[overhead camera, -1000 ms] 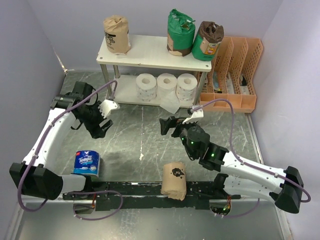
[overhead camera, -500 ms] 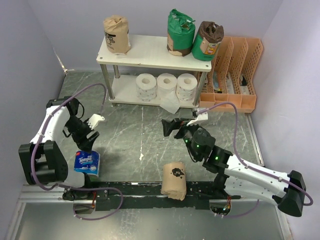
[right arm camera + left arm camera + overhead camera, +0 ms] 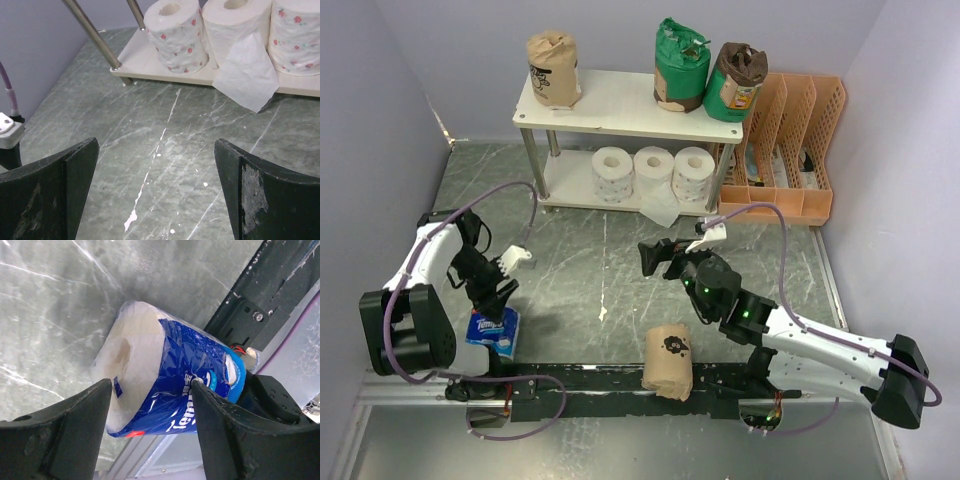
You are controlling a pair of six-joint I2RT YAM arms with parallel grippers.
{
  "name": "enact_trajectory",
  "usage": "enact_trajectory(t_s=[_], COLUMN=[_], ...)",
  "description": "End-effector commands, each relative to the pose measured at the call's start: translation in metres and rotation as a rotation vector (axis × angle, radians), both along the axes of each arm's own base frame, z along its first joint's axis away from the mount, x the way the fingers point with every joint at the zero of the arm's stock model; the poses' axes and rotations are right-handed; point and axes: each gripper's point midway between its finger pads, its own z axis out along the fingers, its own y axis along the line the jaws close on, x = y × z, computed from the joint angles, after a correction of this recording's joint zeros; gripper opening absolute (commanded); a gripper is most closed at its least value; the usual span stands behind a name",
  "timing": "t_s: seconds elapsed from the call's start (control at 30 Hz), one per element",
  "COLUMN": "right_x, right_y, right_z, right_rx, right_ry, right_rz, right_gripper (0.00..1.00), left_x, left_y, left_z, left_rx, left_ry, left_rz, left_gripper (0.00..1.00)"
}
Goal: Place and organize the paper towels onto the shelf
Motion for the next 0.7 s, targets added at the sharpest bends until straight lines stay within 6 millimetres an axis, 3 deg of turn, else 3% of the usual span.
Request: enact_trajectory(t_s=[0.0, 0.03, 0.1, 0.13, 0.27, 0.4, 0.5, 0.67], right_x=[0.003, 0.003, 0.003, 0.003, 0.004, 0.005, 0.006, 0.007], right_y=[0.003, 0.004, 0.004, 0.004, 0.004, 0.003, 0.002, -0.002], right_z=[0.009, 0.009, 0.008, 0.01, 0.009, 0.009, 0.01, 0.011], right_rx=[0.012, 0.012, 0.01, 0.011, 0.003, -0.002, -0.006, -0.002], right_ry=[-0.018, -0.018, -0.018, -0.02, -0.02, -0.022, -0.023, -0.023], right_rz=[0.007, 0.008, 0.011, 0.01, 0.004, -0.001, -0.006, -0.024], right_gripper=[1.0, 1.0, 1.0, 1.0, 1.0, 1.0, 1.0, 1.0], left_x=[-0.018, -0.022, -0.028, -0.029, -0.029, 0.001, 0.041, 0.112], left_y=[0.007, 0.008, 0.009, 0.009, 0.008, 0.006, -0.002, -0.02], left_z=[-0.004, -0.006, -0.01, -0.01, -0.01, 0.014, 0.055, 0.147], left_rx=[0.028, 0.033, 0.04, 0.043, 0.036, 0.05, 0.065, 0.023], left_ry=[0.014, 0.028, 0.053, 0.063, 0.058, -0.079, -0.268, -0.645], left_rz=[-0.066, -0.071, -0.076, -0.075, -0.073, -0.055, -0.056, 0.039], left_gripper=[0.7, 0.6, 0.2, 0.09, 0.07, 0.07, 0.07, 0.07])
